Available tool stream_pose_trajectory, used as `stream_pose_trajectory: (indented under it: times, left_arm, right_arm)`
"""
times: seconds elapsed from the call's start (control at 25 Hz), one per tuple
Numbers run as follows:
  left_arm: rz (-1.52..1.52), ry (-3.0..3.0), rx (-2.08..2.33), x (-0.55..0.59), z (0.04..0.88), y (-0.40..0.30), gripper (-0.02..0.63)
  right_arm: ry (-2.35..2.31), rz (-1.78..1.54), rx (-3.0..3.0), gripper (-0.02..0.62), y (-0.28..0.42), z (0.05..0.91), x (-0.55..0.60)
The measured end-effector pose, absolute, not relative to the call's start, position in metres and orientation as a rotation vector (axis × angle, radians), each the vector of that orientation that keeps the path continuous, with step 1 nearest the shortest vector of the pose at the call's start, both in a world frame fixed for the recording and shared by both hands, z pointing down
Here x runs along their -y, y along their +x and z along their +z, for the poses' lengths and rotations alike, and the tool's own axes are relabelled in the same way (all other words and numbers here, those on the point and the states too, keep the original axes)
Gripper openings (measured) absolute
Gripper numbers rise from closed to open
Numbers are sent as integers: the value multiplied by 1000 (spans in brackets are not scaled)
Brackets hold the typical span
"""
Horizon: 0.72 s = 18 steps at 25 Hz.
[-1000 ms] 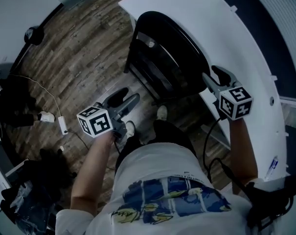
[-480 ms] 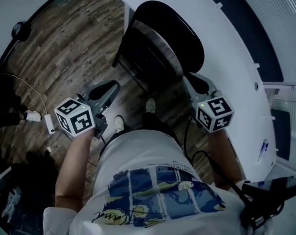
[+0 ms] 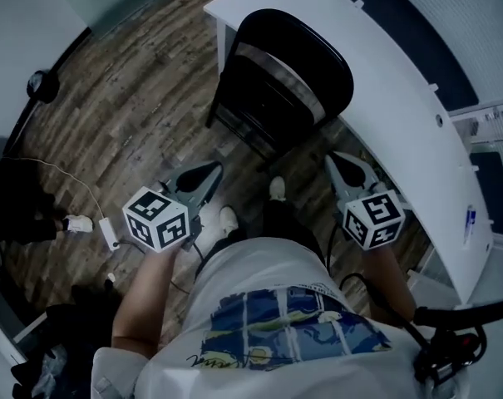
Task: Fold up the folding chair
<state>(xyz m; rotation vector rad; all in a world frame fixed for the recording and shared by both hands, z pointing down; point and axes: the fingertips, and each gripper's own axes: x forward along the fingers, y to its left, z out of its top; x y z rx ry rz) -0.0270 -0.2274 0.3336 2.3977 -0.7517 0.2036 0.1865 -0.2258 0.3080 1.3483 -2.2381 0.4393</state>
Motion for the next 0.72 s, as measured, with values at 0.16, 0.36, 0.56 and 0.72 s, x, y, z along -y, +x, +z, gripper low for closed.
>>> stream_pose_trajectory:
  times: [0.16,0.36,0.56,0.72]
  left_arm:
    - [232,2436,708,210,325,-16,0]
    - [258,2476,713,189,313,-3,0]
    - [256,2491,752,157,301,15,0]
    - [236,2516,784,125,287,41,0]
  right_arm:
    - [1369,425,2254,3,185,297,195]
    - [1373,409,2287,3,189,289,164]
    - [1363,384,2320,3,206,281,127]
    - [1337,342,2347,3,227,273,91]
